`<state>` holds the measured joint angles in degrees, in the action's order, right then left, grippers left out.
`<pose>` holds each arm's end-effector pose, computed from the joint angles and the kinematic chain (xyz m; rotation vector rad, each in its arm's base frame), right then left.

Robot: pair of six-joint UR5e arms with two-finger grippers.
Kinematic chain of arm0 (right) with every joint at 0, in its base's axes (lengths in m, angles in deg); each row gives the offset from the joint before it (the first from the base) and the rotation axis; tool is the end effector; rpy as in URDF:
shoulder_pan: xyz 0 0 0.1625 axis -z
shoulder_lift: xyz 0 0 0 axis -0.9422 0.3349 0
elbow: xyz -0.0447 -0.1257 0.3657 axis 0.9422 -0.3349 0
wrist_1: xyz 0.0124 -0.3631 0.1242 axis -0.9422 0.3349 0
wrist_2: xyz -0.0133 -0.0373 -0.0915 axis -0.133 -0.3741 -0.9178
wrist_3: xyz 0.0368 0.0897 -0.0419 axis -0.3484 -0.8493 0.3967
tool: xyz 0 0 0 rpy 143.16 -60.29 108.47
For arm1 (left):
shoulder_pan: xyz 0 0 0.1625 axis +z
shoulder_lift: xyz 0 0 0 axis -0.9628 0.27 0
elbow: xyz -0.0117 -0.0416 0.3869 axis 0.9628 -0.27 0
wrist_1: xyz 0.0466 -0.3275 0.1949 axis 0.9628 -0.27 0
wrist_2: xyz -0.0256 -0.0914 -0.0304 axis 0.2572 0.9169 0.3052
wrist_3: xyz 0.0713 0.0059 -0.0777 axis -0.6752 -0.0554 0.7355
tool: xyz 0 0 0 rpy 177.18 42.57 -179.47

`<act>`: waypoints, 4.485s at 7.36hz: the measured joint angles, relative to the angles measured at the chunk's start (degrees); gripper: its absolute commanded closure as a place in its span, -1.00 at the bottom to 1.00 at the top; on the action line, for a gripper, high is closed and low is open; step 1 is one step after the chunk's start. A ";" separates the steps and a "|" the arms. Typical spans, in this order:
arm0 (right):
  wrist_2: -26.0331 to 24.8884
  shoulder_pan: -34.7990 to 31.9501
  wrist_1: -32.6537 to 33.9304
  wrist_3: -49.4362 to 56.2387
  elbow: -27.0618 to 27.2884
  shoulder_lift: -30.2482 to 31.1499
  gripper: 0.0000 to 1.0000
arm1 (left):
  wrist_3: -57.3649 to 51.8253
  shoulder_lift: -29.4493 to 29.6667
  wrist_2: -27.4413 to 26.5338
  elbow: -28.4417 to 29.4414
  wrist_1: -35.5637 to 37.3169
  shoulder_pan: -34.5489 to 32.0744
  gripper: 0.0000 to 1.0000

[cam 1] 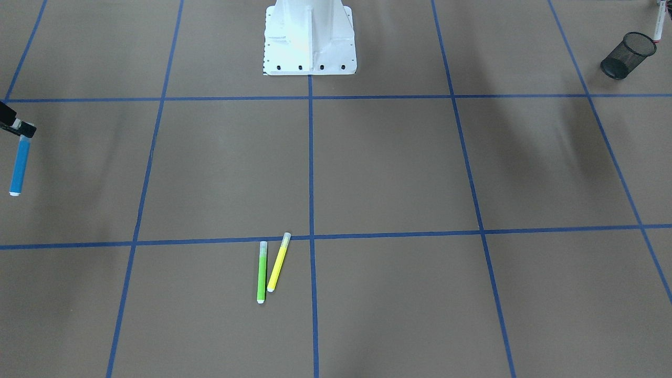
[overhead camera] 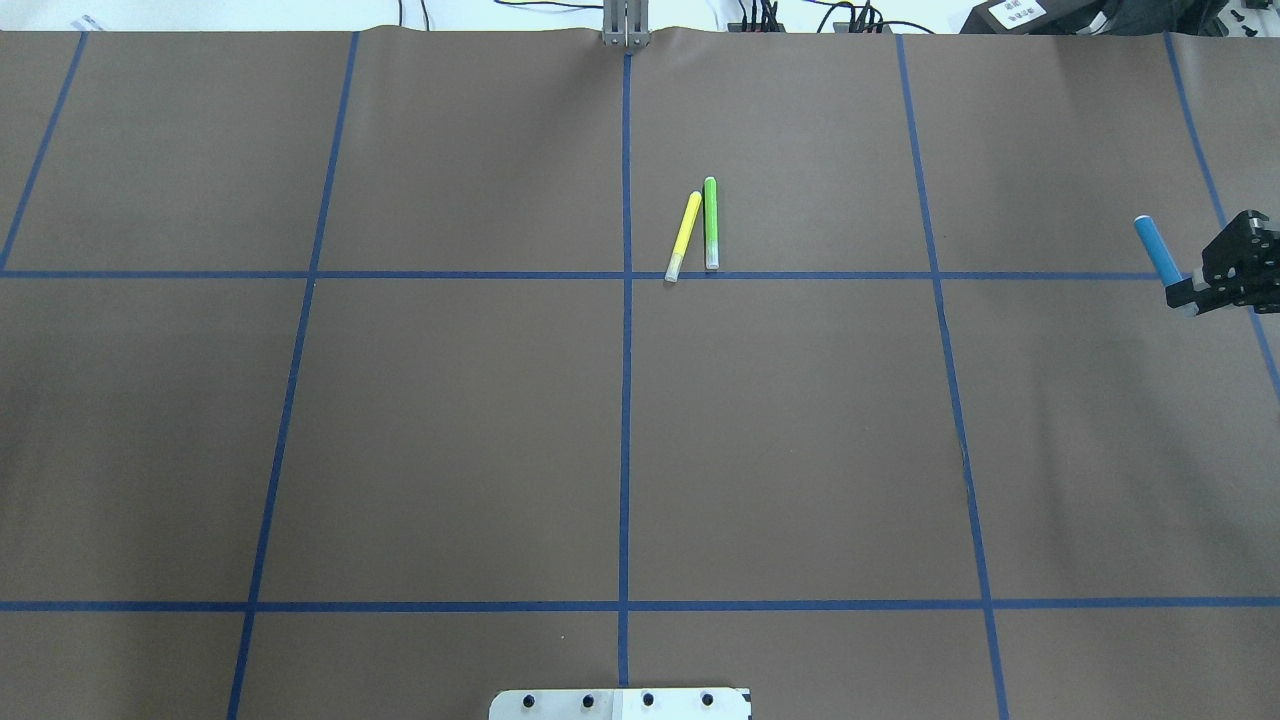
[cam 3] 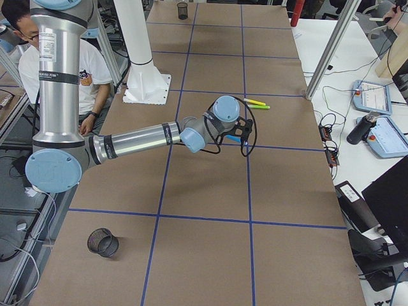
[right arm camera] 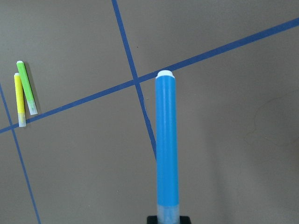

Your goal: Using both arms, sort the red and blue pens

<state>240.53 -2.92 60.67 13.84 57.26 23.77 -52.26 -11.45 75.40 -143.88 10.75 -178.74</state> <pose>-0.0865 -0.4256 0.4417 -0.1528 -1.2074 0.2581 -0.1113 -0.1469 0.7423 -0.9913 0.9575 -0.2097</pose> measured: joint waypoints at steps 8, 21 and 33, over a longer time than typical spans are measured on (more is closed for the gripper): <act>0.06 0.05 -0.85 -0.01 0.12 1.00 1.00 | -0.07 0.57 7.31 7.35 -1.00 0.07 -1.00; -17.20 -1.68 0.76 15.91 -4.72 6.46 1.00 | 8.76 14.20 13.83 8.13 -36.72 0.19 -1.00; -39.85 -21.40 70.47 97.59 -7.79 10.35 1.00 | 19.90 21.18 24.47 1.83 -53.43 6.27 -1.00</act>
<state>200.69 -24.32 131.15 111.43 49.47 34.13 -32.35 9.73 99.87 -142.06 -42.69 -172.47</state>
